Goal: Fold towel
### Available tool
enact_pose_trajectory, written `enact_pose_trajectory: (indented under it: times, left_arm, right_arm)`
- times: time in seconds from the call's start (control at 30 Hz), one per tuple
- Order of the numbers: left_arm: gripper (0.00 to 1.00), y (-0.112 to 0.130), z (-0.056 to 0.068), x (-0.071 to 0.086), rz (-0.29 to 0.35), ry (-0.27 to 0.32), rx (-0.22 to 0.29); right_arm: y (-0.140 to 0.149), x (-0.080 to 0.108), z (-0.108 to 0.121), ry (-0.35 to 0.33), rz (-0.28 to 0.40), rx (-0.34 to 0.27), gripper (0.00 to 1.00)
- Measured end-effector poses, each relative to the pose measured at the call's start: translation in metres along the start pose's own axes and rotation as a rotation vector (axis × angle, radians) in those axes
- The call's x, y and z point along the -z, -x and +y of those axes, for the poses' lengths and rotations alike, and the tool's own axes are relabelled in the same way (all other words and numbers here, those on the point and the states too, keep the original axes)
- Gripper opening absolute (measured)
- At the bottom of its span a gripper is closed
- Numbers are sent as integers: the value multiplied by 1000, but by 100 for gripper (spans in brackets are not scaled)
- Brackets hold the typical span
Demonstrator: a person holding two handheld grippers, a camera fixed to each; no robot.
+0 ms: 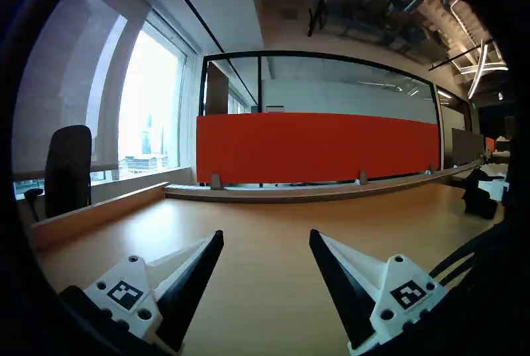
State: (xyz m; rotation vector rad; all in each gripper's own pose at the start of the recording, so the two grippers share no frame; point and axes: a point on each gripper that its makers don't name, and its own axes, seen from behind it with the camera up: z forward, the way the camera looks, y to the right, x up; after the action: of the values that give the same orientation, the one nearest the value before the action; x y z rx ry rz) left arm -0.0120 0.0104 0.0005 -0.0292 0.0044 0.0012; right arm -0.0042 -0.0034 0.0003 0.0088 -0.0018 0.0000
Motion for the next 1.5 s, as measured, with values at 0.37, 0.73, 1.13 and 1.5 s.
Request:
enact_pose_trajectory:
  times: [0.37,0.73,1.13,1.5]
  left_arm:
    - [96,0,0,1,0,0,0]
    - [96,0,0,0,0,0,0]
    - [96,-1,-1,1,0,0,0]
    - [96,-3,-1,1,-1,0,0]
  right_arm:
    - [-1,1,-2,-6,1,-1,100]
    - [-1,1,-1,-2,1,0,100]
    - [-1,1,0,4,1,-1,100]
    - [-1,1,0,4,1,-1,100]
